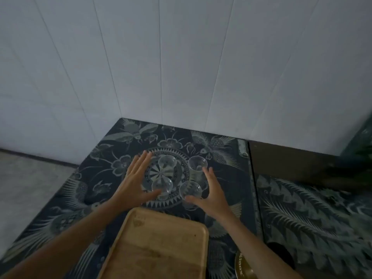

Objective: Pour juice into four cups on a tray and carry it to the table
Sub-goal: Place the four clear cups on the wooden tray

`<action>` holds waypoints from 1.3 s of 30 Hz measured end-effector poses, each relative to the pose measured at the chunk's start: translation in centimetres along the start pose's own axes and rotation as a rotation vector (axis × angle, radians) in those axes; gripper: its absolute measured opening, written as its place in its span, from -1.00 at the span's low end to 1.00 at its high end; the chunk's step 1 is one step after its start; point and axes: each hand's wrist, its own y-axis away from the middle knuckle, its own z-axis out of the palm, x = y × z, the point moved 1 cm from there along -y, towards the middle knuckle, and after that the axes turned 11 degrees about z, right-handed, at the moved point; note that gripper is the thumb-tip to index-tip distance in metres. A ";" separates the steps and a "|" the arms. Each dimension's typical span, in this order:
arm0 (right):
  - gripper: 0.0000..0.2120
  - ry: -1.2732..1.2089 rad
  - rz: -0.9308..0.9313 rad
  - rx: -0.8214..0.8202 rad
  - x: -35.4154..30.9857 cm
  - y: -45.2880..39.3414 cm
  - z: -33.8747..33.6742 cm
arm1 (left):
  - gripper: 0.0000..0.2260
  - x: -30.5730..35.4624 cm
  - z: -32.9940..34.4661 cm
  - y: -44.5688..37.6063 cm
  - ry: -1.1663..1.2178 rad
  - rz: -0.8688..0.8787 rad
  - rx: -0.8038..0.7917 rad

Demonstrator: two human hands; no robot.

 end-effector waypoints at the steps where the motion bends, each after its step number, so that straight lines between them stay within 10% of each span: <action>1: 0.15 -0.043 0.010 -0.006 0.4 -0.2 0.3 | 0.13 -0.6 0.5 0.1 0.050 -0.011 0.008; 15: 0.32 -0.196 0.402 -0.053 6.8 -2.9 6.0 | 0.45 -8.3 8.9 1.1 0.486 -0.450 -0.230; 25: -0.08 -0.300 0.396 0.007 8.6 -4.5 9.1 | -0.22 -10.5 13.4 0.4 0.550 -0.519 -0.074; 39: -0.27 -0.325 0.417 0.063 7.9 -3.2 8.9 | -0.35 -9.9 12.0 1.5 0.613 -0.504 0.040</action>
